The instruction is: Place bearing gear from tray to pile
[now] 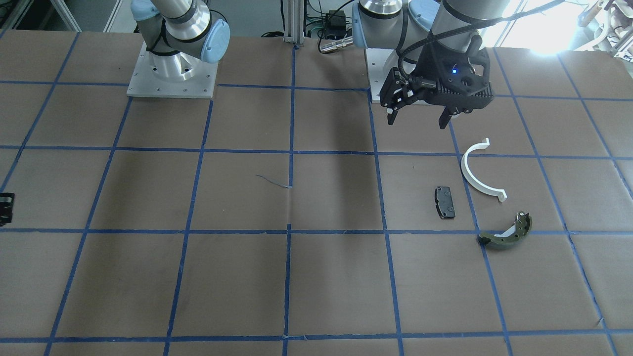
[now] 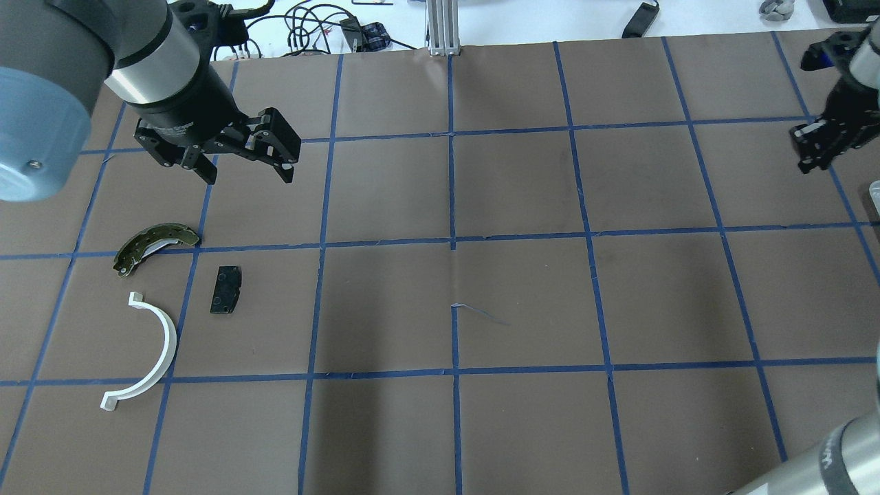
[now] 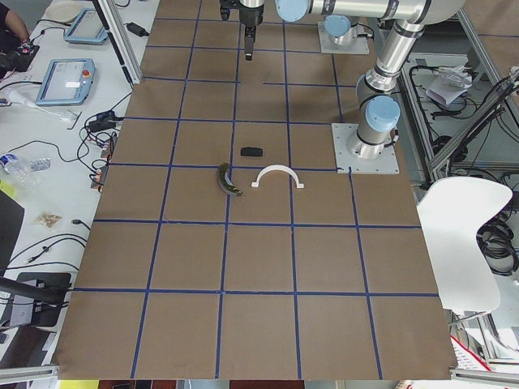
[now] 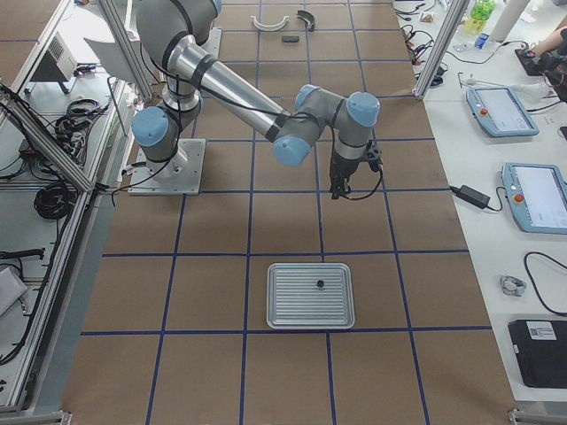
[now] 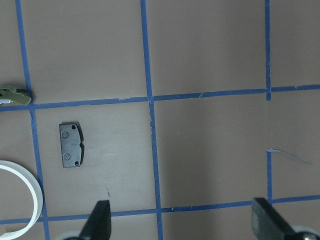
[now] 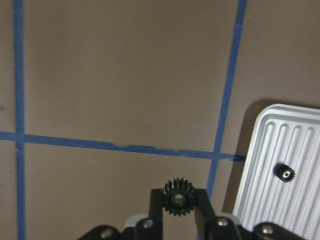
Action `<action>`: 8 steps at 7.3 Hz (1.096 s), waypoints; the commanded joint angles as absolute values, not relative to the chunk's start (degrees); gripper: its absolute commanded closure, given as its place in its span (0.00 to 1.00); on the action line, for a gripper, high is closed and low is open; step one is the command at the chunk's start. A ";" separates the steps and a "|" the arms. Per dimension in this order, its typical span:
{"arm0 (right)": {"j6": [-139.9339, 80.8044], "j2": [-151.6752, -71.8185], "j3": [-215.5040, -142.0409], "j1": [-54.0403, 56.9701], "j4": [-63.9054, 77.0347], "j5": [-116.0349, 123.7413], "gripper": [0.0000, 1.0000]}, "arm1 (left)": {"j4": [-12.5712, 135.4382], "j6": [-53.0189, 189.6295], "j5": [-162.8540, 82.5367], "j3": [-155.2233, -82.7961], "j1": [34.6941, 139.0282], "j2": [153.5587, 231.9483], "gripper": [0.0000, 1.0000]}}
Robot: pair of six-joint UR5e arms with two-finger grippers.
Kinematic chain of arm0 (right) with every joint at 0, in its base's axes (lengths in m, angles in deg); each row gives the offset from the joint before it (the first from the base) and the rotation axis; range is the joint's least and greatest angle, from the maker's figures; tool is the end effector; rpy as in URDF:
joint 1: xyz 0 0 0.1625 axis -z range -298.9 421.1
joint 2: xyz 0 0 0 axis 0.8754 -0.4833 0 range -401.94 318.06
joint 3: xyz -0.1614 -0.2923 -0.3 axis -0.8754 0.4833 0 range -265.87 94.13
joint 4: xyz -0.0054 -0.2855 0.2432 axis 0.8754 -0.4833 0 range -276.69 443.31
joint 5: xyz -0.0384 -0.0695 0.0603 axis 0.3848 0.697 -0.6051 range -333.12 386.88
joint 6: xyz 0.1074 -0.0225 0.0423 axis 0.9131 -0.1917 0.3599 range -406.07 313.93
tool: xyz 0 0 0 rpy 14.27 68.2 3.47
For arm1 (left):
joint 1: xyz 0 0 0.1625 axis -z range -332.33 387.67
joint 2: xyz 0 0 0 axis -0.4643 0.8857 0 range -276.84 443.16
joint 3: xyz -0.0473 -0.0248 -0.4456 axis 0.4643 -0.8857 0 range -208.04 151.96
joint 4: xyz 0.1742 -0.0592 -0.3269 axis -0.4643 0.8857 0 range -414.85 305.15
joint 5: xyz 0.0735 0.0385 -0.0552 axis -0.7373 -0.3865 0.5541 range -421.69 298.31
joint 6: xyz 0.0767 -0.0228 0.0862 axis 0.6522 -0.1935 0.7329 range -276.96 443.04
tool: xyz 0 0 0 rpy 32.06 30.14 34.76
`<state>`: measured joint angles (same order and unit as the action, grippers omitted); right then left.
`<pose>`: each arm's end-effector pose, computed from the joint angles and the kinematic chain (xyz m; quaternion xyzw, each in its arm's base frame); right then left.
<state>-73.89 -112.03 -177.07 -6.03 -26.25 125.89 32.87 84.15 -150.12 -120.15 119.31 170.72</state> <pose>-0.1183 -0.5757 0.3394 0.0441 -0.9958 -0.0459 0.0652 -0.1490 -0.4323 0.5000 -0.0244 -0.9993 0.0227 0.0138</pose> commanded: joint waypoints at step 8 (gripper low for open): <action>-14.62 -106.83 -181.32 -50.15 -33.62 111.61 0.99 | 32.87 84.18 -150.20 -120.15 119.16 170.70 0.00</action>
<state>-17.85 -110.19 -181.37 -46.68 -28.68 112.68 32.87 84.18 -150.20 -120.15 119.13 170.72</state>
